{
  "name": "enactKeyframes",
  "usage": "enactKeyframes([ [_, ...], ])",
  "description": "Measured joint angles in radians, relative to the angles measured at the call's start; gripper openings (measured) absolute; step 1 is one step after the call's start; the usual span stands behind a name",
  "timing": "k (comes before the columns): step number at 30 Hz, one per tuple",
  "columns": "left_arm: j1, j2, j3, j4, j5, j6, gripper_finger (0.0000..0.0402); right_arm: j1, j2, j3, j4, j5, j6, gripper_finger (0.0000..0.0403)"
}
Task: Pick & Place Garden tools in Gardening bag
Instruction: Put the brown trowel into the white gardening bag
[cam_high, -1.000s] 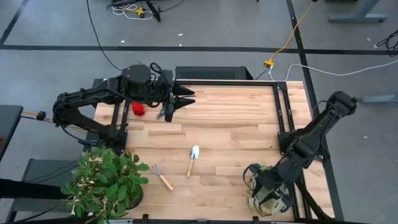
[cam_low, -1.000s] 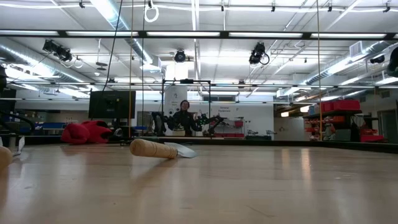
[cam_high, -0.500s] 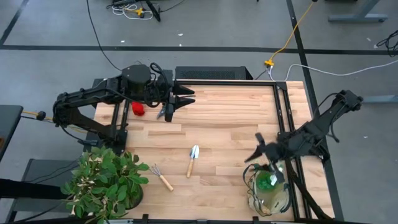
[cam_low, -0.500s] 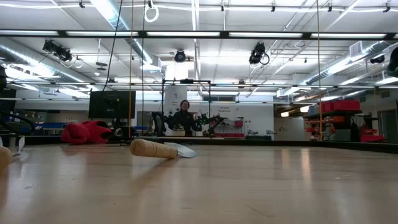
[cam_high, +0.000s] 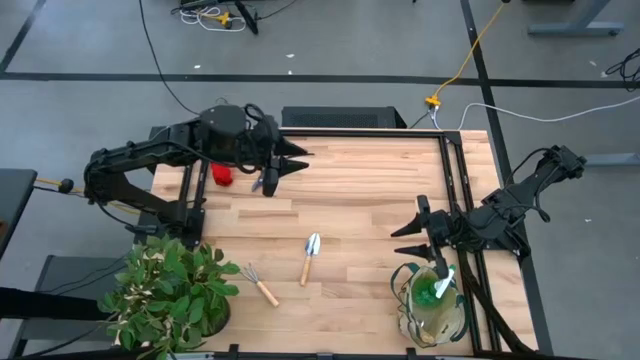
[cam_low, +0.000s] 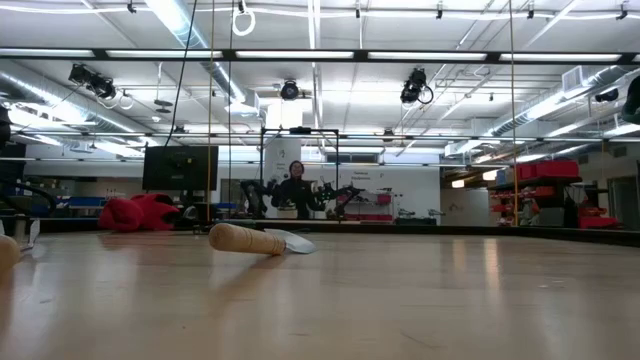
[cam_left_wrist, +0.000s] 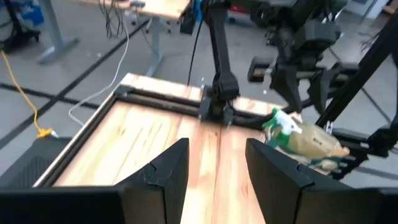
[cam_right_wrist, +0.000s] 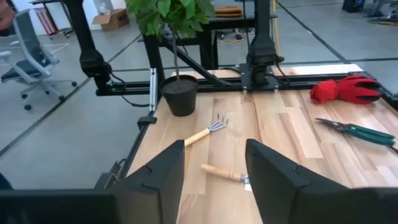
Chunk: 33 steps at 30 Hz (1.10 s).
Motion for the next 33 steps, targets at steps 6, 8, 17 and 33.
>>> enactKeyframes([
  [6, -0.001, 0.000, 0.000, -0.055, 0.001, 0.023, 0.0167, -0.009, 0.000, 0.000, 0.001, 0.012, 0.000, 0.0213],
  [8, -0.001, 0.001, 0.000, -0.063, 0.000, 0.024, 0.0167, -0.011, 0.000, 0.000, 0.001, 0.012, 0.002, 0.0223],
  [17, -0.002, 0.018, 0.000, -0.122, 0.011, 0.064, 0.0167, -0.015, 0.000, 0.000, 0.002, 0.012, 0.003, 0.0240],
  [33, -0.062, 0.165, 0.000, -0.108, 0.058, 0.038, 0.0168, -0.018, 0.001, 0.000, 0.001, 0.013, 0.007, 0.0240],
])
